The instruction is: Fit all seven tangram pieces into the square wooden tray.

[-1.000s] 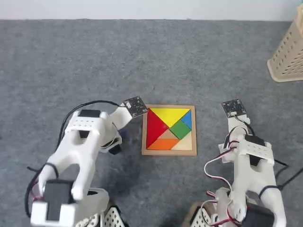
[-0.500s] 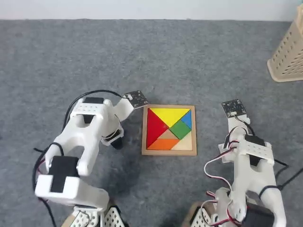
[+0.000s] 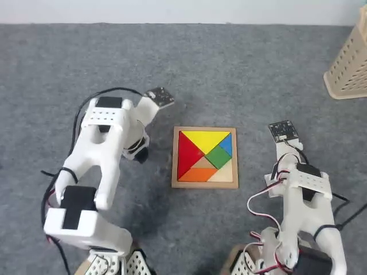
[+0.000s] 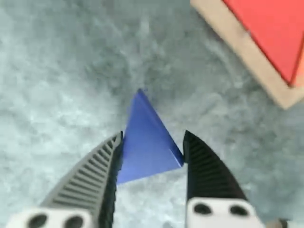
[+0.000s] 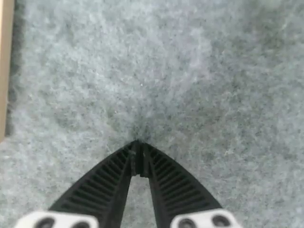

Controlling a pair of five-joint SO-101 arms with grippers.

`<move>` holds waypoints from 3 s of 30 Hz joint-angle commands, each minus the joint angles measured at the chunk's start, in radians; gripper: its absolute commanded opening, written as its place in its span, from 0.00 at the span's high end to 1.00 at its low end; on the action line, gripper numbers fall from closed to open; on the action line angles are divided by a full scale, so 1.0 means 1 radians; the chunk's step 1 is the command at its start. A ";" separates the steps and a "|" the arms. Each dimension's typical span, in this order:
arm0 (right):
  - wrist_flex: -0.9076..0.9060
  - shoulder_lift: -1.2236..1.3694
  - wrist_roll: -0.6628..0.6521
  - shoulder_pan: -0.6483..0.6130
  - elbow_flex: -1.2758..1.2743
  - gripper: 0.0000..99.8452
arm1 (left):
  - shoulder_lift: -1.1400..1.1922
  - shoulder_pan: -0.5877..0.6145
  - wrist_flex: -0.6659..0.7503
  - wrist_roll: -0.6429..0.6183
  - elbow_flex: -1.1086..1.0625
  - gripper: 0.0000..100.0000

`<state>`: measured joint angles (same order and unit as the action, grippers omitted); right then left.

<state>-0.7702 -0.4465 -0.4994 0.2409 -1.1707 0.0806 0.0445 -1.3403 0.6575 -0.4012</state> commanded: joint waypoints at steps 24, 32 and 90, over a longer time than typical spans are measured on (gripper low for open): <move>0.015 -0.035 -0.017 0.024 0.000 0.99 | 0.003 -0.697 0.170 -0.706 0.180 0.92; 0.018 -0.036 -0.015 0.027 0.000 0.99 | 0.006 -0.698 0.201 -0.752 0.179 0.92; 0.018 -0.038 -0.003 0.025 -0.002 0.99 | 0.164 -0.733 0.140 -0.769 0.232 0.76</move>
<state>-0.7702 -0.4496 -0.4994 0.2455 -1.1707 0.2585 -0.6859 -1.1914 -0.0990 -0.2125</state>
